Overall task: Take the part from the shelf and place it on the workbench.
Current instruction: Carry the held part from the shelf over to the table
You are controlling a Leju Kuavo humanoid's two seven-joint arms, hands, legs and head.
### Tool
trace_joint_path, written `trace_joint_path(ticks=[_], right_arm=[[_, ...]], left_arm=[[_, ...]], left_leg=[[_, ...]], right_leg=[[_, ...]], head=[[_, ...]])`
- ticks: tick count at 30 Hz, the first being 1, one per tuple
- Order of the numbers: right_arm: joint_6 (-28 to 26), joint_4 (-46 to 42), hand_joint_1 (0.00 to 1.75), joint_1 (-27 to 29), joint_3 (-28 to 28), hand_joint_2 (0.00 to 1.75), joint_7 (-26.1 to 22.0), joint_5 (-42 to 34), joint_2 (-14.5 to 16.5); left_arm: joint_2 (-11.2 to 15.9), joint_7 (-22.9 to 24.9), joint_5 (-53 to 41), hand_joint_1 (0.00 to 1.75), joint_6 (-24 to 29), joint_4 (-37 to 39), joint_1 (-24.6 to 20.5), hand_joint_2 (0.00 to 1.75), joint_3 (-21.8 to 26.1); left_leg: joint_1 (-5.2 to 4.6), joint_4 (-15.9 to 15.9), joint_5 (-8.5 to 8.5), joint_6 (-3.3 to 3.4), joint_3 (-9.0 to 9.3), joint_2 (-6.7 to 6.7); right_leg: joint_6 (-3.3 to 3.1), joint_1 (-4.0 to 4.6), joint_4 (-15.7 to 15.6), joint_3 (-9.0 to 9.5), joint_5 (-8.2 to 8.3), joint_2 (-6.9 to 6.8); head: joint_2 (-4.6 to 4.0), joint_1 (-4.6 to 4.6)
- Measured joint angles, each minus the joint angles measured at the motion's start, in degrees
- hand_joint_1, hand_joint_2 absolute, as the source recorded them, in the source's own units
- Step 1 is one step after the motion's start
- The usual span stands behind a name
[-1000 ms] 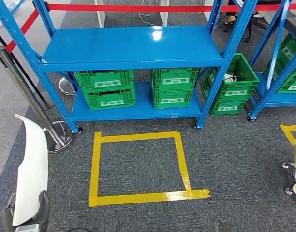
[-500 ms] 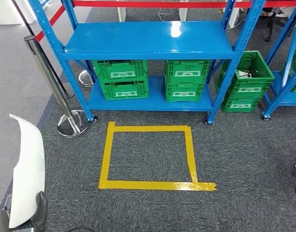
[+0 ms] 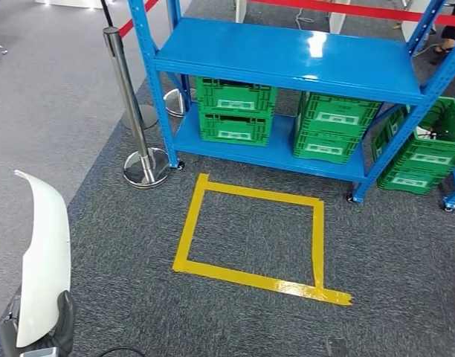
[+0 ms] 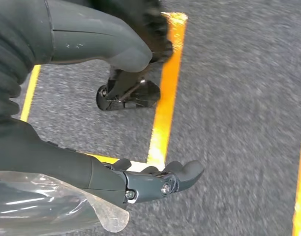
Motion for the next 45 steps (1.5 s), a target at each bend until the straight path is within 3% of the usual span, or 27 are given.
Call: trace_joint_path(ticks=[2, 3, 5, 7, 9, 11, 13, 15, 17, 18, 19, 21, 23, 24, 26, 28, 30, 32, 33, 34, 35, 37, 39, 41, 43, 45], right_arm=[[-0.06, 0.01, 0.0, 0.32, -0.05, 1.75, 0.34, 0.28, 0.0], [-0.09, 0.01, 0.0, 0.46, -0.09, 1.75, 0.44, 0.36, 0.0], [-0.19, 0.01, 0.0, 0.55, -0.18, 1.75, 0.5, 0.38, 0.0], [-0.3, 0.0, 0.0, 0.52, -0.28, 1.75, 0.53, 0.38, -0.02], [-0.37, 0.0, 0.0, 0.5, -0.33, 1.75, 0.63, 0.44, -0.04], [-0.4, 0.0, 0.0, 0.5, -0.34, 1.75, 0.73, 0.57, -0.01], [-0.43, 0.0, 0.0, 0.48, -0.37, 1.75, 0.74, 0.71, 0.05], [-0.48, 0.0, 0.0, 0.61, -0.4, 1.75, 0.74, 0.79, 0.07], [-0.49, 0.0, 0.0, 0.75, -0.42, 1.75, 0.79, 0.85, 0.07], [-0.49, 0.0, 0.0, 0.75, -0.43, 1.75, 0.83, 0.9, 0.07], [-0.49, 0.0, 0.0, 0.7, -0.43, 1.75, 0.88, 0.98, 0.07], [-0.49, 0.0, 0.0, 0.58, -0.43, 1.75, 0.92, 1.21, 0.09], [-0.49, 0.0, 0.0, 0.48, -0.43, 1.75, 0.92, 1.4, 0.11], [-0.5, 0.0, 0.0, 0.45, -0.43, 1.75, 0.93, 1.45, 0.11], [-0.55, 0.0, 0.0, 0.33, -0.43, 1.75, 0.93, 1.54, 0.13], [-0.58, 0.0, 0.0, 0.22, -0.43, 1.75, 0.9, 1.59, 0.15], [-0.6, 0.0, 0.0, 0.26, -0.43, 1.75, 0.88, 1.64, 0.15], [-0.63, 0.01, 0.0, 0.52, -0.43, 1.75, 0.89, 1.74, 0.15], [-0.63, 0.01, 0.0, 0.65, -0.43, 1.75, 0.9, 1.77, 0.15], [-0.65, 0.02, 0.0, 0.71, -0.43, 1.75, 0.9, 1.76, 0.15], [-0.66, 0.02, 0.0, 0.72, -0.43, 1.75, 0.9, 1.74, 0.15], [-0.71, 0.02, 0.0, 0.69, -0.43, 1.75, 0.9, 1.77, 0.15], [-0.79, 0.02, 0.0, 0.68, -0.43, 1.75, 0.93, 1.9, 0.14], [-0.83, 0.03, 0.0, 0.69, -0.43, 1.75, 0.96, 2.06, 0.22], [-0.85, 0.02, 0.0, 0.66, -0.43, 1.75, 0.95, 2.11, 0.35], [-0.93, 0.0, 0.0, 0.72, -0.44, 1.75, 0.92, 2.11, 0.39]], left_arm=[[0.07, 0.01, 0.03, 1.75, 0.25, 0.01, -0.16, 1.75, -0.45], [0.1, 0.01, 0.04, 1.75, 0.34, 0.01, -0.19, 1.75, -0.57], [0.15, 0.01, 0.04, 1.75, 0.44, 0.01, -0.24, 1.75, -0.77], [0.22, 0.01, 0.01, 1.75, 0.56, 0.01, -0.42, 1.75, -1.05], [0.33, 0.01, -0.02, 1.75, 0.83, 0.02, -0.58, 1.75, -1.47], [0.49, 0.01, -0.05, 1.75, 1.18, 0.02, -0.57, 1.75, -1.72], [0.72, 0.01, -0.11, 1.75, 1.44, 0.02, -0.62, 1.75, -1.79], [0.95, 0.01, -0.16, 1.75, 1.55, 0.02, -0.82, 1.75, -1.89], [1.16, 0.01, -0.17, 1.75, 1.63, 0.04, -0.89, 1.75, -2.01], [1.26, 0.01, -0.17, 1.75, 1.69, 0.05, -0.87, 1.75, -2.05], [1.34, 0.01, -0.15, 1.75, 1.77, 0.07, -0.85, 1.75, -2.07], [1.49, 0.01, -0.13, 1.75, 1.89, 0.07, -0.86, 1.75, -2.09], [1.61, 0.01, -0.1, 1.75, 1.99, 0.06, -0.88, 1.75, -2.12], [1.64, 0.01, -0.07, 1.75, 2.06, 0.05, -0.82, 1.75, -2.13], [1.74, 0.01, -0.03, 1.75, 2.17, 0.04, -0.52, 1.75, -2.12], [1.81, 0.0, -0.02, 1.75, 2.19, 0.03, -0.26, 1.75, -2.09], [1.8, 0.0, -0.02, 1.75, 2.09, 0.02, -0.24, 1.75, -2.11], [1.8, 0.01, -0.02, 1.75, 1.96, 0.03, -0.23, 1.75, -2.11], [1.8, 0.01, -0.02, 1.75, 1.93, 0.03, -0.19, 1.75, -2.11], [1.8, 0.01, -0.02, 1.75, 1.91, 0.03, -0.16, 1.75, -2.11], [1.8, 0.01, -0.02, 1.75, 1.9, 0.03, -0.14, 1.75, -2.11], [1.81, 0.01, -0.03, 1.75, 1.87, 0.03, -0.17, 1.75, -2.12], [1.81, 0.01, -0.08, 1.75, 1.84, 0.03, -0.19, 1.75, -2.11], [1.8, 0.01, -0.17, 1.75, 1.83, 0.02, -0.05, 1.75, -2.09], [1.8, 0.01, -0.25, 1.75, 1.91, 0.01, 0.14, 1.75, -2.09], [1.8, 0.01, -0.28, 1.75, 1.98, 0.02, 0.11, 1.75, -2.1]], left_leg=[[-0.18, 0.13, 0.32, 0.13, -0.53, -1.38], [-0.26, 0.24, 0.44, 0.1, -0.7, -2.14], [-0.35, 0.64, 0.56, -0.05, -0.9, -3.62], [-0.48, 1.27, 0.64, -0.39, -1.41, -4.86], [-0.46, 1.66, 0.96, -1.06, -2.19, -6.06], [-0.36, 1.83, 1.33, -1.82, -2.86, -6.97], [-0.44, 4.01, -0.18, -2.45, -4.06, -5.32], [-0.26, 10.67, -4.18, -3.09, -6.87, -2.46], [0.2, 17.55, -7.08, -3.63, -9.53, -1.39], [0.41, 18.38, -6.95, -3.78, -9.63, -1.2], [0.55, 16.65, -5.68, -3.83, -8.54, -0.94], [0.58, 8.73, -2.06, -3.63, -4.24, 0.85], [0.17, 2.91, -0.49, -2.9, -1.37, 2.79], [-0.07, 2.05, -0.57, -2.5, -1.09, 3.13], [-0.21, 1.76, -0.44, -1.6, -1.33, 2.06], [-0.04, 1.29, -0.02, -0.75, -1.34, 0.94], [0.03, 1.07, 0.27, -0.18, -1.44, -0.17], [-0.2, 1.1, 0.38, 0.08, -1.66, -1.63], [-0.34, 1.13, 0.41, 0.13, -1.68, -2.43], [-0.45, 1.16, 0.43, 0.14, -1.67, -3.22], [-0.52, 1.2, 0.44, 0.13, -1.6, -4.02], [-0.6, 1.48, 0.49, -0.04, -1.65, -5.47], [-0.47, 1.83, 0.74, -0.57, -2.22, -6.81], [-0.24, 1.95, 1.16, -1.35, -2.89, -8.16], [-0.37, 3.25, 0.13, -2.1, -3.62, -6.42], [-0.3, 8.93, -3.7, -2.87, -5.91, -2.78]], right_leg=[[0.07, -0.03, 6.52, -3.53, -1.58, 0.81], [0.02, -0.02, 6.76, -3.91, -0.68, 0.92], [-0.24, -0.03, 0.57, -1.38, 3.77, 1.84], [-0.58, -0.14, -6.64, 1.72, 6.51, 4.33], [-0.89, -0.16, -8.96, 2.49, 6.55, 5.49], [-1.51, -0.28, -9.13, 2.56, 6.92, 4.23], [-2.21, -0.56, -9.34, 2.61, 7.42, 2.75], [-2.48, -0.59, -9.41, 2.39, 7.61, 1.12], [-2.47, -0.54, -9.37, 2.29, 7.61, -0.66], [-2.42, -0.54, -9.35, 2.29, 7.58, -1.5], [-2.34, -0.55, -9.35, 2.36, 7.53, -2.26], [-2.04, -0.53, -9.36, 2.64, 7.34, -3.54], [-1.43, -0.25, -9.3, 2.71, 7.03, -4.54], [-1.07, -0.13, -9.32, 2.77, 6.93, -5.04], [-0.25, -0.13, -9.46, 3.08, 6.77, -5.89], [0.31, -0.34, -7.96, 2.45, 5.34, -3.83], [0.38, -0.44, -1.55, -0.61, 1.74, -0.37], [0.25, -0.42, 6.35, -4.65, -1.1, 0.82], [0.14, -0.4, 8.0, -5.72, -0.97, 0.92], [0.0, -0.39, 7.23, -5.66, 0.34, 1.03], [-0.2, -0.39, 4.02, -4.42, 2.65, 1.41], [-0.67, -0.51, -4.16, -1.04, 6.68, 4.19], [-0.93, -0.55, -8.26, 0.89, 7.87, 6.55], [-1.17, -0.47, -8.52, 1.18, 7.93, 5.84], [-1.72, -0.61, -8.82, 1.14, 8.32, 4.17], [-2.13, -0.63, -9.0, 1.02, 8.52, 2.23]], head=[[0.0, -0.02], [0.0, -0.02], [0.0, -0.03], [0.0, -0.05], [0.0, -0.09], [0.0, -0.1], [0.0, -0.45], [0.0, -0.86], [0.0, -0.94], [0.0, -0.94], [0.0, -0.95], [0.0, -0.95], [0.0, -0.92], [0.0, -0.91], [0.0, -0.9], [0.0, -0.69], [0.0, -0.38], [0.0, -0.33], [0.0, -0.34], [0.0, -0.35], [0.0, -0.34], [0.0, -0.37], [0.0, -0.39], [0.0, -0.38], [0.0, -0.61], [0.0, -0.97]])
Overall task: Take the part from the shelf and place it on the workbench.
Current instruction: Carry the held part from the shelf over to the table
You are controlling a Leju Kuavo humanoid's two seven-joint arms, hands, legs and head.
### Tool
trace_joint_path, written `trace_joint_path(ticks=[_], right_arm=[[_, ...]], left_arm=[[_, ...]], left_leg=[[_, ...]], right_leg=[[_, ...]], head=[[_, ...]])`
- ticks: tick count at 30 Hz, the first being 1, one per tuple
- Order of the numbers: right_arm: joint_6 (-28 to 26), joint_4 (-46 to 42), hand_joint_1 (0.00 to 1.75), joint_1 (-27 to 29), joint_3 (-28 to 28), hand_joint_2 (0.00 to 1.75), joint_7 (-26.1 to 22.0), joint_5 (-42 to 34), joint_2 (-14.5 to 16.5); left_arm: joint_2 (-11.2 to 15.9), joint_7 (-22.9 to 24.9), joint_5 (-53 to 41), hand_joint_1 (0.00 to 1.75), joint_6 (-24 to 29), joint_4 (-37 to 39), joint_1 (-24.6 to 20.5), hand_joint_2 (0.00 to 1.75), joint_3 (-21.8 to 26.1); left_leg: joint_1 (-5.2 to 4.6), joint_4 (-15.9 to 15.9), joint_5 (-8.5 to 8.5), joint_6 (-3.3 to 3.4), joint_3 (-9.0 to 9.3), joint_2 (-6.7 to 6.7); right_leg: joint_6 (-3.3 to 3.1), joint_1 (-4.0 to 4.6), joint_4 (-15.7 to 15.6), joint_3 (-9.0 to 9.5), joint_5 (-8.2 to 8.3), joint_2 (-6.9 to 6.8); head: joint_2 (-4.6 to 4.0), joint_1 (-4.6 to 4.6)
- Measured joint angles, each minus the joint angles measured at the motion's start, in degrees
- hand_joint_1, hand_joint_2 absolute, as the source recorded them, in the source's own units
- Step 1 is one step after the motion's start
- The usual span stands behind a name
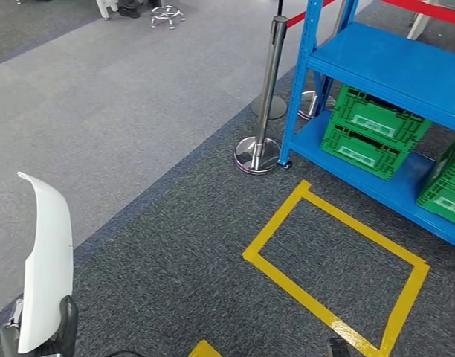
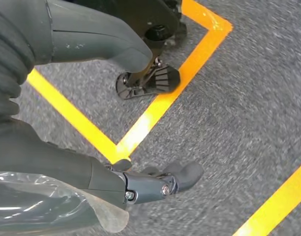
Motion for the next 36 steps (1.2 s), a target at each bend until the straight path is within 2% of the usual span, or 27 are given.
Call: trace_joint_path(ticks=[2, 3, 4, 6, 8, 9, 11, 12, 14, 16, 17, 18, 19, 20, 21, 23, 24, 25, 27, 28, 29, 31, 32, 33, 34, 35, 36], right_arm=[[-0.1, 0.0, 0.0, 0.12, -0.01, 1.75, -0.01, 0.0, 0.0], [-0.13, 0.0, 0.0, 0.13, -0.01, 1.75, -0.01, 0.0, 0.0], [-0.15, 0.0, 0.0, 0.11, -0.01, 1.75, -0.01, 0.0, 0.0], [-0.15, 0.0, 0.0, -0.01, -0.01, 1.75, 0.0, 0.01, 0.01], [-0.15, 0.0, 0.0, -0.15, -0.01, 1.75, -0.01, 0.03, 0.02], [-0.16, 0.0, 0.0, -0.23, -0.01, 1.75, -0.02, 0.05, 0.02], [-0.17, 0.0, 0.0, -0.37, -0.01, 1.75, -0.02, 0.09, 0.03], [-0.17, 0.0, 0.0, -0.41, -0.01, 1.75, -0.02, 0.11, 0.04], [-0.17, 0.0, 0.0, -0.39, -0.01, 1.75, 0.01, 0.18, 0.08], [-0.17, 0.01, 0.0, -0.23, -0.01, 1.75, 0.13, 0.28, 0.09], [-0.17, 0.01, 0.0, -0.13, -0.01, 1.75, 0.21, 0.32, 0.09], [-0.17, 0.02, 0.0, -0.06, -0.01, 1.75, 0.28, 0.34, 0.09], [-0.17, 0.02, 0.0, -0.03, -0.01, 1.75, 0.33, 0.36, 0.09], [-0.17, 0.02, 0.0, -0.04, -0.01, 1.75, 0.34, 0.35, 0.09], [-0.17, 0.01, 0.0, -0.06, -0.01, 1.75, 0.34, 0.37, 0.08], [-0.17, 0.0, 0.0, -0.16, -0.01, 1.75, 0.36, 0.41, 0.07], [-0.17, 0.0, 0.0, -0.19, -0.01, 1.75, 0.36, 0.44, 0.07], [-0.16, 0.01, 0.0, -0.2, -0.01, 1.75, 0.38, 0.48, 0.07], [-0.15, 0.01, 0.0, -0.19, -0.01, 1.75, 0.44, 0.52, 0.1], [-0.18, 0.01, 0.0, -0.21, -0.02, 1.75, 0.48, 0.56, 0.12], [-0.2, 0.01, 0.0, -0.21, -0.02, 1.75, 0.49, 0.6, 0.14], [-0.25, 0.0, 0.0, -0.06, -0.04, 1.75, 0.5, 0.68, 0.15], [-0.25, 0.0, 0.0, 0.04, -0.04, 1.75, 0.52, 0.7, 0.15], [-0.25, 0.0, 0.0, 0.13, -0.05, 1.75, 0.54, 0.72, 0.15], [-0.25, 0.0, 0.0, 0.15, -0.07, 1.75, 0.57, 0.75, 0.15], [-0.25, 0.0, 0.0, 0.12, -0.08, 1.75, 0.59, 0.78, 0.15], [-0.26, 0.0, 0.0, 0.05, -0.09, 1.75, 0.6, 0.81, 0.15]], left_arm=[[0.0, 0.0, -0.01, 1.75, 0.01, 0.01, -0.05, 1.75, -0.01], [0.0, 0.0, 0.0, 1.75, 0.01, 0.01, 0.0, 1.75, -0.01], [0.0, 0.0, 0.01, 1.75, 0.01, 0.01, 0.06, 1.75, -0.01], [0.0, 0.0, 0.01, 1.75, 0.01, 0.01, 0.11, 1.75, -0.01], [0.0, -0.01, -0.04, 1.75, 0.02, 0.01, 0.01, 1.75, -0.01], [-0.01, -0.01, -0.11, 1.75, 0.04, 0.01, -0.01, 1.75, -0.01], [0.03, 0.0, -0.26, 1.75, 0.11, 0.0, 0.13, 1.75, 0.03], [0.01, 0.01, -0.31, 1.75, 0.15, 0.0, 0.22, 1.75, 0.05], [-0.05, 0.0, -0.35, 1.75, 0.2, -0.02, 0.27, 1.75, 0.06], [-0.1, 0.0, -0.37, 1.75, 0.19, -0.02, 0.24, 1.75, 0.05], [-0.1, 0.0, -0.37, 1.75, 0.15, -0.01, 0.24, 1.75, 0.05], [-0.1, 0.0, -0.37, 1.75, 0.1, -0.01, 0.25, 1.75, 0.05], [-0.1, 0.0, -0.37, 1.75, 0.04, -0.01, 0.26, 1.75, 0.05], [-0.11, 0.0, -0.37, 1.75, 0.02, -0.01, 0.27, 1.75, 0.05], [-0.11, 0.0, -0.41, 1.75, 0.05, -0.01, 0.27, 1.75, 0.05], [-0.1, 0.0, -0.62, 1.75, 0.37, -0.02, 0.26, 1.75, 0.05], [-0.09, 0.0, -0.77, 1.75, 0.61, -0.03, 0.26, 1.75, 0.03], [-0.08, 0.0, -0.88, 1.75, 0.82, -0.04, 0.27, 1.75, 0.02], [-0.05, 0.0, -1.01, 1.75, 1.19, -0.1, 0.37, 1.75, -0.01], [-0.04, 0.0, -1.03, 1.75, 1.32, -0.14, 0.47, 1.75, -0.02], [-0.03, 0.0, -1.04, 1.75, 1.41, -0.17, 0.53, 1.75, -0.02], [-0.01, 0.0, -1.03, 1.75, 1.48, -0.21, 0.53, 1.75, -0.05], [0.0, 0.0, -1.02, 1.75, 1.48, -0.21, 0.51, 1.75, -0.09], [0.0, 0.0, -1.02, 1.75, 1.48, -0.21, 0.53, 1.75, -0.13], [0.0, 0.0, -1.01, 1.75, 1.48, -0.21, 0.58, 1.75, -0.18], [0.0, 0.0, -1.01, 1.75, 1.49, -0.21, 0.62, 1.75, -0.24], [0.0, 0.0, -1.0, 1.75, 1.49, -0.21, 0.64, 1.75, -0.32]], left_leg=[[0.51, 7.71, -3.91, -0.69, -2.91, 1.32], [0.75, 9.71, -4.56, -0.92, -3.4, 1.43], [0.96, 9.41, -4.09, -1.11, -2.73, 1.56], [1.2, 2.18, -0.83, -1.19, 2.0, 2.84], [0.89, -5.55, 1.38, -0.64, 6.41, 5.1], [0.68, -7.25, 1.69, -0.24, 7.16, 5.72], [0.33, -7.7, 2.03, 0.71, 6.72, 5.02], [0.35, -7.9, 2.39, 1.2, 6.52, 4.56], [0.46, -8.4, 3.3, 2.25, 6.01, 3.61], [0.4, -8.48, 4.13, 2.88, 5.12, 2.57], [0.28, -8.4, 4.5, 3.03, 4.59, 1.93], [0.13, -8.31, 4.84, 3.06, 4.1, 1.25], [0.01, -8.21, 5.15, 3.03, 3.64, 0.53], [-0.06, -8.08, 5.4, 2.94, 3.23, -0.24], [-0.09, -7.94, 5.61, 2.79, 2.86, -1.0], [-0.16, -7.7, 6.05, 2.32, 2.25, -2.39], [-0.19, -7.53, 6.3, 2.0, 2.01, -2.97], [-0.22, -7.45, 6.56, 1.68, 1.81, -3.53], [-0.13, -7.24, 6.93, 1.09, 1.44, -4.49], [-0.09, -6.71, 6.45, 0.84, 1.1, -4.06], [-0.04, -5.21, 5.14, 0.57, 0.47, -3.01], [0.19, 1.13, 0.59, 0.0, -1.78, -0.05], [0.41, 5.06, -1.58, -0.29, -3.04, 0.82], [0.63, 8.05, -2.84, -0.53, -3.82, 1.23], [0.83, 9.15, -2.91, -0.7, -3.67, 1.46], [0.98, 7.96, -1.91, -0.8, -2.51, 1.71], [1.07, 4.67, -0.15, -0.81, -0.38, 2.23]], right_leg=[[-0.08, 0.16, 0.04, -0.28, 0.04, -2.01], [-0.06, 0.19, 0.06, -0.4, 0.08, -2.96], [-0.01, 0.2, 0.07, -0.47, 0.13, -3.86], [0.17, 0.2, 0.07, -0.42, 0.23, -5.4], [0.6, 0.4, 0.14, -0.36, 0.35, -6.54], [0.88, 0.49, 0.17, -0.35, 0.44, -7.0], [1.58, 0.45, 0.07, -0.34, 0.77, -7.9], [1.91, 0.31, 0.13, -0.47, 0.63, -7.93], [2.37, 0.11, 2.31, -1.54, -1.69, -5.76], [2.4, 0.1, 9.07, -4.15, -6.39, -2.57], [2.34, 0.14, 12.94, -5.51, -8.3, -1.77], [2.26, 0.18, 15.53, -6.29, -9.17, -1.44], [2.12, 0.22, 16.02, -6.12, -8.88, -1.31], [1.94, 0.25, 14.06, -4.77, -7.52, -1.14], [1.71, 0.26, 10.11, -2.37, -5.66, -0.5], [1.33, 0.25, 2.18, 2.37, -3.37, 1.88], [1.25, 0.23, -0.11, 3.55, -3.07, 2.81], [1.19, 0.27, -0.82, 3.82, -3.23, 3.11], [0.76, 0.25, -0.99, 3.44, -3.06, 1.85], [0.36, 0.23, -1.01, 3.36, -2.9, 1.08], [-0.04, 0.19, -1.09, 3.27, -2.69, 0.21], [-0.51, 0.34, -1.13, 3.05, -2.42, -1.52], [-0.56, 0.45, -1.11, 2.98, -2.38, -2.45], [-0.56, 0.55, -1.08, 2.93, -2.36, -3.36], [-0.53, 0.6, -1.05, 2.91, -2.36, -4.26], [-0.45, 0.61, -1.03, 2.96, -2.4, -5.07], [-0.31, 0.61, -1.02, 3.16, -2.49, -5.82]], head=[[0.0, -0.14], [0.0, -0.14], [0.0, -0.15], [0.0, -0.16], [0.0, -0.1], [0.0, -0.06], [0.0, 0.04], [0.0, 0.01], [0.0, 0.14], [0.0, 0.35], [0.0, 0.39], [0.0, 0.41], [0.0, 0.4], [0.0, 0.39], [0.0, 0.41], [0.0, 0.39], [0.0, 0.39], [0.0, 0.35], [0.0, 0.38], [0.0, 0.25], [0.0, 0.1], [0.0, -0.23], [0.0, -0.28], [0.0, -0.26], [0.0, -0.27], [0.0, -0.27], [0.0, -0.27]])
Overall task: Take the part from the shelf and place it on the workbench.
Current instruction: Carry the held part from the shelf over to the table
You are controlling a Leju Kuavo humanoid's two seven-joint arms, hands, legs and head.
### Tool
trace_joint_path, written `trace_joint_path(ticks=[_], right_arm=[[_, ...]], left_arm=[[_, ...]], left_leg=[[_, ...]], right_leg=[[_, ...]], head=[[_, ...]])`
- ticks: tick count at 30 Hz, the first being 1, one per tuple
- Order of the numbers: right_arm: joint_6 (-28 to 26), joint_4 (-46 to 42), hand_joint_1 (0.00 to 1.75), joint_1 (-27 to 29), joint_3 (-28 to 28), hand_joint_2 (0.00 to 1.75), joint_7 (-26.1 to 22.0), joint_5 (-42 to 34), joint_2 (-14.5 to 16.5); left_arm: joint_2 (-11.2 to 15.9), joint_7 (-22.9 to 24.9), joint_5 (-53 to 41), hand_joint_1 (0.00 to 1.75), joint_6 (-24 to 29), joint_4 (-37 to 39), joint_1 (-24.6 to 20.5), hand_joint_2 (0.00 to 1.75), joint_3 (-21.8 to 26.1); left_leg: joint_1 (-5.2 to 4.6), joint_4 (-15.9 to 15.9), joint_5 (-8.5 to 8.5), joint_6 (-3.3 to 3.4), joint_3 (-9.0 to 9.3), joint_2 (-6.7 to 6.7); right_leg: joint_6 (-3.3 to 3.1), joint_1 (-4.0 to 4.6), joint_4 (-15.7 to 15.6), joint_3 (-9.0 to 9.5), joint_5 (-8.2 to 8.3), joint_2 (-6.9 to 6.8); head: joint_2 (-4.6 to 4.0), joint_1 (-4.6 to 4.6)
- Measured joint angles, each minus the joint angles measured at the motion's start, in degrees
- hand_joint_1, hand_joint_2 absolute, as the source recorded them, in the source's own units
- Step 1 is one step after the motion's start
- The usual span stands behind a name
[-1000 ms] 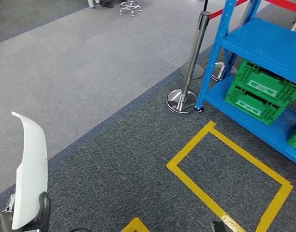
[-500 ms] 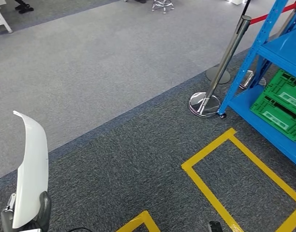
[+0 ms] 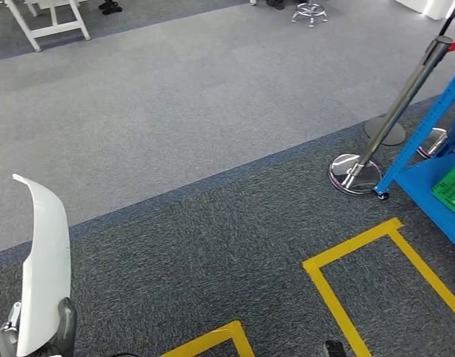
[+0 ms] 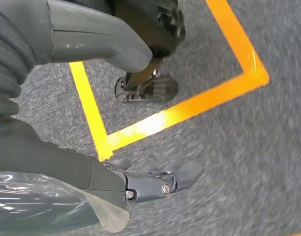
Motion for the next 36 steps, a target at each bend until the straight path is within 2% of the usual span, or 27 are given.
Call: trace_joint_path(ticks=[2, 3, 4, 6, 8, 10, 12, 13, 14, 15, 16, 17, 19, 20, 21, 22, 24, 25, 26, 27, 28, 29, 30, 31, 33, 34, 36], right_arm=[[-0.01, 0.0, 0.0, -0.14, -0.03, 1.75, 0.01, 0.06, 0.01], [-0.02, 0.0, 0.0, -0.18, -0.08, 1.75, 0.05, 0.08, 0.01], [-0.05, 0.0, 0.0, -0.22, -0.14, 1.75, 0.13, 0.09, 0.02], [-0.21, 0.0, 0.0, -0.38, -0.26, 1.75, 0.43, 0.07, 0.03], [-0.35, 0.0, 0.0, -0.49, -0.38, 1.75, 0.77, 0.02, 0.04], [-0.37, 0.01, 0.0, -0.31, -0.64, 1.75, 1.02, -0.01, 0.04], [-0.36, 0.02, 0.0, 0.05, -0.85, 1.75, 1.18, 0.01, 0.04], [-0.36, 0.02, 0.0, 0.2, -0.88, 1.75, 1.21, 0.02, 0.04], [-0.35, 0.02, 0.0, 0.26, -0.93, 1.75, 1.23, 0.07, 0.04], [-0.35, 0.02, 0.0, 0.27, -0.99, 1.75, 1.23, 0.15, 0.04], [-0.35, 0.02, 0.0, 0.25, -1.07, 1.75, 1.24, 0.26, 0.04], [-0.35, 0.02, 0.0, 0.19, -1.15, 1.75, 1.26, 0.37, 0.04], [-0.37, 0.02, 0.0, 0.12, -1.27, 1.75, 1.34, 0.5, 0.03], [-0.38, 0.02, 0.0, 0.14, -1.3, 1.75, 1.42, 0.52, 0.02], [-0.4, 0.02, 0.0, 0.21, -1.31, 1.75, 1.5, 0.55, 0.03], [-0.42, 0.02, 0.0, 0.26, -1.33, 1.75, 1.6, 0.58, 0.04], [-0.5, 0.02, 0.0, 0.33, -1.37, 1.75, 1.76, 0.65, 0.06], [-0.54, 0.02, 0.0, 0.37, -1.38, 1.75, 1.89, 0.69, 0.07], [-0.57, 0.02, 0.0, 0.42, -1.38, 1.75, 2.0, 0.78, 0.07], [-0.57, 0.02, 0.0, 0.47, -1.38, 1.75, 2.12, 0.86, 0.07], [-0.57, 0.02, 0.0, 0.49, -1.39, 1.75, 2.22, 0.95, 0.07], [-0.57, 0.02, 0.0, 0.48, -1.39, 1.75, 2.27, 1.02, 0.07], [-0.56, 0.02, 0.0, 0.45, -1.4, 1.75, 2.31, 1.1, 0.07], [-0.56, 0.02, 0.0, 0.4, -1.4, 1.75, 2.32, 1.19, 0.08], [-0.55, 0.02, 0.0, 0.3, -1.4, 1.75, 2.31, 1.36, 0.09], [-0.55, 0.02, 0.0, 0.21, -1.4, 1.75, 2.31, 1.4, 0.09], [-0.54, 0.02, 0.0, -0.08, -1.41, 1.75, 2.3, 1.45, 0.14]], left_arm=[[0.0, 0.0, -0.04, 1.75, 0.05, 0.0, -0.03, 1.75, -0.17], [0.0, 0.0, -0.16, 1.75, 0.16, -0.01, -0.01, 1.75, -0.29], [0.01, 0.0, -0.34, 1.75, 0.33, -0.01, 0.06, 1.75, -0.4], [-0.03, 0.0, -0.84, 1.75, 0.84, -0.04, 0.37, 1.75, -0.66], [-0.11, -0.01, -1.34, 1.75, 1.61, -0.09, 0.61, 1.75, -0.91], [-0.16, -0.01, -1.73, 1.75, 2.39, -0.11, 0.53, 1.75, -1.22], [-0.16, 0.0, -2.01, 1.75, 2.81, -0.11, 0.39, 1.75, -1.64], [-0.15, 0.0, -2.17, 1.75, 2.9, -0.11, 0.39, 1.75, -1.84], [-0.15, 0.0, -2.35, 1.75, 2.97, -0.11, 0.4, 1.75, -1.98], [-0.15, 0.0, -2.56, 1.75, 2.99, -0.11, 0.4, 1.75, -2.05], [-0.15, 0.0, -2.75, 1.75, 3.01, -0.11, 0.39, 1.75, -2.08], [-0.16, 0.0, -2.89, 1.75, 3.02, -0.11, 0.39, 1.75, -2.08], [-0.15, 0.0, -3.02, 1.75, 3.04, -0.17, 0.36, 1.75, -2.09], [-0.15, 0.0, -3.02, 1.75, 3.04, -0.21, 0.38, 1.75, -2.09], [-0.15, 0.0, -3.0, 1.75, 3.04, -0.28, 0.4, 1.75, -2.09], [-0.14, 0.0, -2.97, 1.75, 3.05, -0.36, 0.48, 1.75, -2.08], [-0.11, 0.0, -2.91, 1.75, 3.08, -0.52, 0.55, 1.75, -2.03], [-0.09, 0.0, -2.91, 1.75, 3.09, -0.57, 0.51, 1.75, -2.02], [-0.07, 0.0, -2.93, 1.75, 3.09, -0.61, 0.43, 1.75, -2.02], [-0.04, 0.0, -2.97, 1.75, 3.09, -0.61, 0.36, 1.75, -2.02], [-0.03, 0.0, -3.01, 1.75, 3.09, -0.61, 0.37, 1.75, -2.02], [-0.02, 0.0, -3.04, 1.75, 3.09, -0.61, 0.41, 1.75, -2.02], [-0.01, 0.0, -3.07, 1.75, 3.09, -0.62, 0.45, 1.75, -2.02], [-0.01, 0.0, -3.1, 1.75, 3.09, -0.66, 0.47, 1.75, -2.01], [0.01, 0.0, -3.24, 1.75, 3.09, -0.83, 0.34, 1.75, -1.99], [0.02, 0.0, -3.31, 1.75, 3.09, -0.96, 0.29, 1.75, -1.97], [0.05, 0.0, -3.4, 1.75, 3.1, -1.2, 0.36, 1.75, -1.88]], left_leg=[[-0.25, -7.62, 2.43, 0.44, 4.48, 2.22], [-0.53, -10.05, 2.86, 0.89, 5.78, 3.18], [-0.85, -11.07, 2.66, 1.39, 6.23, 3.69], [-1.11, -11.55, 2.69, 2.33, 6.01, 2.95], [-0.92, -12.19, 3.03, 3.15, 5.93, 1.8], [-0.8, -12.53, 3.35, 3.75, 5.77, 0.62], [-0.9, -12.51, 3.46, 4.01, 5.55, -0.88], [-0.97, -12.49, 3.49, 4.04, 5.53, -1.68], [-1.01, -12.46, 3.51, 4.05, 5.59, -2.53], [-1.03, -12.43, 3.52, 4.04, 5.69, -3.36], [-1.01, -12.4, 3.51, 3.99, 5.79, -4.14], [-1.08, -12.27, 3.49, 3.83, 5.78, -4.84], [-1.0, -11.88, 3.56, 3.24, 5.2, -6.14], [-0.88, -11.75, 3.73, 2.79, 4.76, -6.83], [-0.72, -11.68, 3.92, 2.38, 4.34, -7.56], [-0.66, -11.41, 3.89, 2.04, 4.02, -7.28], [-0.75, -8.58, 2.16, 1.55, 2.67, -4.55], [-0.71, -5.44, 0.4, 1.35, 1.26, -2.65], [-0.6, -1.67, -1.51, 1.09, -0.51, -1.51], [-0.44, 1.86, -2.97, 0.85, -2.18, -1.06], [-0.28, 4.09, -3.56, 0.67, -3.2, -0.89], [-0.15, 4.15, -2.98, 0.55, -3.13, -0.78], [-0.05, 1.93, -1.42, 0.51, -1.9, -0.5], [-0.01, -1.97, 0.61, 0.56, 0.22, 0.33], [-0.39, -9.13, 2.91, 0.98, 3.99, 2.59], [-0.62, -10.89, 3.12, 1.32, 4.87, 3.29], [-0.93, -11.44, 2.85, 2.15, 4.89, 2.68]], right_leg=[[0.51, 0.07, 0.0, 0.26, -0.27, -1.23], [0.86, 0.14, -0.01, 0.47, -0.37, -1.78], [1.2, 0.19, -0.02, 0.68, -0.42, -2.28], [1.94, 0.15, -0.1, 1.21, -0.55, -3.01], [2.48, -0.07, 1.34, 0.45, -1.82, -0.52], [2.64, -0.2, 7.62, -2.91, -4.91, 3.28], [2.67, -0.19, 15.77, -7.47, -7.36, 4.45], [2.65, -0.19, 17.76, -8.92, -7.19, 4.54], [2.59, -0.18, 17.34, -9.27, -5.78, 4.62], [2.47, -0.18, 14.59, -8.46, -3.41, 4.89], [2.3, -0.21, 10.48, -6.94, -0.8, 5.74], [2.08, -0.31, 6.58, -5.43, 1.1, 7.31], [1.79, -0.49, 1.83, -3.45, 2.22, 9.87], [1.66, -0.47, 1.39, -3.21, 1.96, 10.24], [1.5, -0.49, 1.03, -2.98, 1.96, 9.67], [1.24, -0.49, 0.95, -2.88, 2.13, 8.88], [0.68, -0.62, 0.51, -2.62, 2.37, 7.18], [0.5, -0.56, 0.43, -2.53, 2.37, 6.23], [0.38, -0.48, 0.43, -2.52, 2.31, 5.3], [0.35, -0.41, 0.45, -2.53, 2.23, 4.31], [0.35, -0.37, 0.46, -2.54, 2.15, 3.34], [0.42, -0.36, 0.47, -2.52, 2.06, 2.44], [0.53, -0.36, 0.47, -2.4, 1.96, 1.62], [0.68, -0.35, 0.47, -2.2, 1.84, 0.9], [1.21, -0.12, 0.52, -2.03, 1.48, -0.3], [1.53, -0.01, 0.52, -2.01, 1.29, -0.81], [2.23, 0.0, 0.38, -1.57, 1.02, -1.83]], head=[[0.0, 0.01], [0.0, 0.06], [0.0, 0.03], [0.0, -0.02], [-0.01, 0.18], [-0.01, 0.59], [0.0, 0.75], [0.0, 0.76], [0.0, 0.75], [0.0, 0.76], [0.0, 0.77], [0.0, 0.75], [0.0, 0.68], [0.0, 0.66], [0.0, 0.66], [0.0, 0.64], [0.0, 0.37], [0.0, 0.23], [0.0, 0.1], [0.0, 0.08], [0.0, 0.09], [0.0, 0.09], [0.0, 0.09], [0.0, 0.08], [0.0, 0.09], [0.0, 0.13], [0.0, 0.17]])
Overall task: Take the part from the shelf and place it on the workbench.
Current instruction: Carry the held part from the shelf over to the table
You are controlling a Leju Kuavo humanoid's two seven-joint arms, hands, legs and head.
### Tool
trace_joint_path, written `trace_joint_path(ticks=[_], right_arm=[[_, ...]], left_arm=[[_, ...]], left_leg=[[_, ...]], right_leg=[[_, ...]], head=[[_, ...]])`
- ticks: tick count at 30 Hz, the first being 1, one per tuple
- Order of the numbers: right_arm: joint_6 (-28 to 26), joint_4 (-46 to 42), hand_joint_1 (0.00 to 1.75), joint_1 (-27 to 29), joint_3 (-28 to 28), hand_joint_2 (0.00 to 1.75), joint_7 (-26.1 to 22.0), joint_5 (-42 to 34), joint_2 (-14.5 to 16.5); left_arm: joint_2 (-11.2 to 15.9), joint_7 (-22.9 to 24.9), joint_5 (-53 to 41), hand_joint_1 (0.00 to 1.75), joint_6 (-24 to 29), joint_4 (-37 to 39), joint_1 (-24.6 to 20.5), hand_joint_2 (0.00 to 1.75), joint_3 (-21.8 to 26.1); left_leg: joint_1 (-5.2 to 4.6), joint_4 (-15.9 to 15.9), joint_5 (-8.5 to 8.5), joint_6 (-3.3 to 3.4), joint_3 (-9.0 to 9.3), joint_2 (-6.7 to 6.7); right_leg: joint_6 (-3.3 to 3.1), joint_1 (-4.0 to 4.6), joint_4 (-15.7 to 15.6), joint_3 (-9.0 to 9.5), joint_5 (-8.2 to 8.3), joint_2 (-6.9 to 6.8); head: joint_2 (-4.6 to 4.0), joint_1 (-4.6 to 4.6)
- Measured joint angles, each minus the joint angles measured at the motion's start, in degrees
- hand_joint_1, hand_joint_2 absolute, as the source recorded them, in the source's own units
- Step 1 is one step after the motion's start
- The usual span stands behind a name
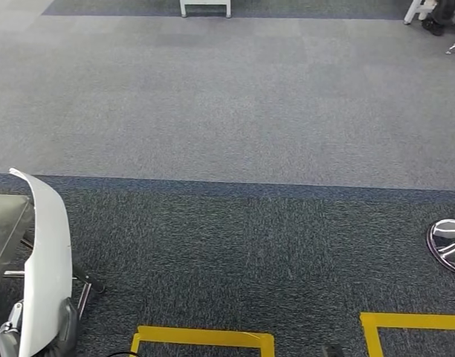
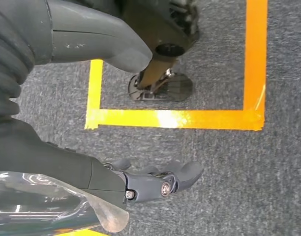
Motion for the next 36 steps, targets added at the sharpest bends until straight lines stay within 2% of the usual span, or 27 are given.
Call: trace_joint_path(ticks=[1, 3, 5, 6, 7, 8, 9, 10, 12, 13, 14, 16, 17, 18, 20, 22, 23, 24, 25, 27, 28, 29, 31, 32, 34, 35, 36], right_arm=[[0.01, 0.0, 0.0, -0.19, -0.01, 1.75, -0.02, 0.03, 0.04], [0.05, 0.0, 0.0, -0.39, -0.02, 1.75, -0.13, 0.12, 0.12], [0.11, 0.01, 0.0, -0.27, -0.06, 1.75, -0.21, 0.18, 0.15], [0.14, 0.01, 0.0, -0.14, -0.09, 1.75, -0.2, 0.19, 0.17], [0.16, 0.02, 0.0, -0.03, -0.13, 1.75, -0.19, 0.22, 0.19], [0.16, 0.02, 0.0, 0.05, -0.15, 1.75, -0.18, 0.3, 0.21], [0.16, 0.02, 0.0, 0.06, -0.16, 1.75, -0.11, 0.39, 0.21], [0.14, 0.02, 0.0, 0.05, -0.17, 1.75, 0.02, 0.51, 0.21], [0.04, 0.02, 0.0, 0.04, -0.22, 1.75, 0.48, 0.73, 0.21], [-0.02, 0.02, 0.0, 0.05, -0.25, 1.75, 0.75, 0.8, 0.21], [-0.07, 0.02, 0.0, 0.08, -0.28, 1.75, 0.98, 0.87, 0.23], [-0.09, 0.02, 0.0, 0.05, -0.32, 1.75, 1.22, 1.01, 0.32], [-0.09, 0.02, 0.0, 0.01, -0.34, 1.75, 1.23, 1.07, 0.38], [-0.09, 0.01, 0.0, -0.01, -0.37, 1.75, 1.23, 1.12, 0.42], [-0.1, 0.0, 0.0, 0.05, -0.44, 1.75, 1.21, 1.26, 0.45], [-0.09, 0.0, 0.0, 0.12, -0.57, 1.75, 1.21, 1.42, 0.46], [-0.09, 0.0, 0.0, 0.11, -0.64, 1.75, 1.21, 1.47, 0.46], [-0.08, 0.0, 0.0, 0.09, -0.72, 1.75, 1.21, 1.51, 0.48], [-0.08, 0.0, 0.0, 0.06, -0.76, 1.75, 1.21, 1.54, 0.51], [-0.07, 0.0, 0.0, 0.02, -0.79, 1.75, 1.2, 1.57, 0.59], [-0.07, 0.0, 0.0, 0.0, -0.8, 1.75, 1.2, 1.58, 0.62], [-0.07, 0.0, 0.0, -0.03, -0.82, 1.75, 1.18, 1.6, 0.62], [-0.07, 0.0, 0.0, -0.2, -0.86, 1.75, 1.13, 1.6, 0.68], [-0.08, 0.0, 0.0, -0.3, -0.87, 1.75, 1.08, 1.61, 0.72], [-0.08, 0.0, 0.0, -0.39, -0.9, 1.75, 1.02, 1.63, 0.76], [-0.09, 0.0, 0.0, -0.36, -0.91, 1.75, 1.01, 1.68, 0.76], [-0.1, 0.01, 0.0, -0.25, -0.92, 1.75, 1.02, 1.75, 0.76]], left_arm=[[0.02, 0.0, 0.03, 1.75, 0.01, -0.14, 0.09, 1.75, 0.04], [0.08, 0.0, 0.21, 1.75, 0.01, -0.45, 0.05, 1.75, 0.12], [0.13, 0.0, 0.44, 1.75, 0.01, -0.66, -0.18, 1.75, 0.23], [0.15, 0.0, 0.52, 1.75, 0.01, -0.68, -0.26, 1.75, 0.27], [0.19, 0.0, 0.53, 1.75, 0.01, -0.68, -0.3, 1.75, 0.3], [0.22, 0.0, 0.54, 1.75, 0.0, -0.68, -0.29, 1.75, 0.32], [0.26, 0.0, 0.54, 1.75, -0.01, -0.68, -0.29, 1.75, 0.34], [0.31, 0.0, 0.54, 1.75, -0.04, -0.69, -0.29, 1.75, 0.37], [0.39, 0.0, 0.55, 1.75, -0.13, -0.75, -0.3, 1.75, 0.45], [0.42, 0.0, 0.55, 1.75, -0.17, -0.82, -0.29, 1.75, 0.54], [0.44, 0.0, 0.54, 1.75, -0.2, -0.89, -0.23, 1.75, 0.63], [0.46, 0.0, 0.51, 1.75, -0.19, -1.1, -0.05, 1.75, 0.85], [0.49, 0.0, 0.5, 1.75, -0.14, -1.22, 0.03, 1.75, 0.95], [0.51, 0.0, 0.48, 1.75, -0.09, -1.35, 0.03, 1.75, 1.03], [0.59, 0.0, 0.43, 1.75, -0.03, -1.5, -0.09, 1.75, 1.09], [0.68, 0.0, 0.39, 1.75, -0.04, -1.51, -0.06, 1.75, 1.1], [0.72, 0.0, 0.38, 1.75, -0.04, -1.51, 0.02, 1.75, 1.11], [0.75, 0.0, 0.38, 1.75, -0.04, -1.51, 0.09, 1.75, 1.13], [0.77, 0.0, 0.38, 1.75, -0.04, -1.52, 0.12, 1.75, 1.13], [0.83, 0.0, 0.38, 1.75, -0.04, -1.6, 0.06, 1.75, 1.14], [0.85, 0.0, 0.33, 1.75, -0.04, -1.66, -0.01, 1.75, 1.14], [0.86, 0.0, 0.23, 1.75, -0.04, -1.73, -0.01, 1.75, 1.14], [0.9, 0.0, 0.01, 1.75, -0.03, -1.91, 0.24, 1.75, 1.21], [0.9, -0.01, -0.07, 1.75, -0.02, -2.03, 0.44, 1.75, 1.24], [0.87, -0.01, -0.11, 1.75, 0.0, -2.23, 0.54, 1.75, 1.26], [0.85, -0.01, -0.11, 1.75, 0.0, -2.28, 0.5, 1.75, 1.25], [0.84, 0.0, -0.11, 1.75, -0.01, -2.3, 0.44, 1.75, 1.23]], left_leg=[[0.02, -0.16, 0.08, 0.41, 0.04, -0.55], [0.2, -0.5, 0.39, 1.24, 0.15, -1.63], [0.21, -0.58, 0.49, 1.72, 0.16, -2.77], [0.11, -0.58, 0.47, 1.84, 0.15, -3.45], [-0.02, -0.57, 0.44, 1.89, 0.17, -4.2], [-0.15, -0.55, 0.41, 1.92, 0.23, -4.97], [-0.24, -0.53, 0.39, 1.93, 0.33, -5.75], [-0.29, -0.52, 0.36, 1.9, 0.45, -6.55], [-0.33, -0.36, 0.23, 1.7, 0.42, -8.01], [-0.27, -0.24, 0.23, 1.46, 0.21, -8.68], [-0.16, -0.14, 0.28, 1.15, -0.08, -9.36], [0.06, 0.03, 0.35, 0.48, -0.58, -10.32], [0.02, 0.54, -0.02, 0.18, -0.86, -9.49], [-0.05, 1.9, -0.93, -0.09, -1.47, -8.06], [-0.05, 8.0, -4.24, -0.63, -4.26, -4.67], [0.32, 15.09, -6.94, -1.1, -7.71, -3.68], [0.49, 16.46, -6.86, -1.27, -8.4, -3.54], [0.63, 15.49, -5.65, -1.37, -7.94, -3.36], [0.7, 12.41, -3.62, -1.38, -6.38, -2.86], [0.39, 4.6, -0.33, -1.01, -2.45, 0.01], [0.12, 2.0, 0.29, -0.67, -1.17, 1.28], [-0.16, 0.77, 0.23, -0.32, -0.63, 2.06], [-0.37, 0.43, 0.01, 0.36, -0.69, 1.11], [-0.29, 0.21, 0.11, 0.7, -0.64, 0.43], [0.02, -0.19, 0.37, 1.43, -0.43, -0.89], [0.12, -0.24, 0.41, 1.69, -0.42, -1.52], [0.13, -0.23, 0.41, 1.86, -0.45, -2.26]], right_leg=[[0.35, -0.14, 0.03, 0.21, -0.22, -0.03], [0.79, -0.35, 2.5, -0.68, -2.0, 2.18], [0.82, -0.41, 9.88, -4.28, -5.65, 5.25], [0.76, -0.4, 14.05, -6.47, -7.16, 5.92], [0.65, -0.38, 16.92, -8.22, -7.71, 6.2], [0.49, -0.34, 17.67, -9.08, -7.09, 6.33], [0.27, -0.28, 16.06, -8.82, -5.33, 6.51], [0.0, -0.21, 12.46, -7.61, -2.8, 7.05], [-0.49, -0.23, 4.71, -4.59, 0.9, 9.91], [-0.61, -0.24, 2.32, -3.54, 1.65, 11.13], [-0.7, -0.23, 1.38, -3.06, 1.61, 11.8], [-0.97, -0.17, 0.96, -2.66, 1.62, 10.73], [-1.23, -0.22, 0.76, -2.5, 1.67, 9.98], [-1.5, -0.29, 0.55, -2.3, 1.7, 9.17], [-1.98, -0.23, 0.36, -1.94, 1.52, 7.4], [-2.19, -0.11, 0.38, -1.7, 1.21, 5.51], [-2.17, -0.09, 0.38, -1.56, 1.05, 4.63], [-2.09, -0.08, 0.38, -1.35, 0.87, 3.85], [-1.97, -0.08, 0.38, -1.06, 0.68, 3.15], [-1.54, 0.08, 0.44, -0.53, 0.16, 1.9], [-1.21, 0.22, 0.47, -0.32, -0.09, 1.32], [-0.88, 0.35, 0.49, -0.19, -0.32, 0.72], [-0.24, 0.43, 0.38, 0.26, -0.65, -0.59], [0.06, 0.34, 0.58, 0.31, -1.03, -0.27], [0.5, 0.11, 3.75, -1.07, -3.14, 2.45], [0.6, 0.0, 7.27, -2.87, -4.84, 4.32], [0.65, -0.04, 11.49, -5.08, -6.54, 5.44]], head=[[0.0, 0.0], [0.0, 0.2], [0.0, 0.5], [0.0, 0.57], [0.0, 0.58], [0.0, 0.6], [0.0, 0.6], [0.0, 0.6], [0.0, 0.56], [0.0, 0.56], [0.0, 0.55], [0.0, 0.54], [0.0, 0.48], [0.0, 0.37], [0.0, 0.24], [0.0, 0.22], [0.0, 0.21], [0.0, 0.2], [0.0, 0.2], [-0.01, 0.17], [-0.01, 0.19], [-0.01, 0.2], [0.0, 0.21], [-0.01, 0.27], [-0.01, 0.57], [-0.01, 0.77], [0.0, 0.87]])
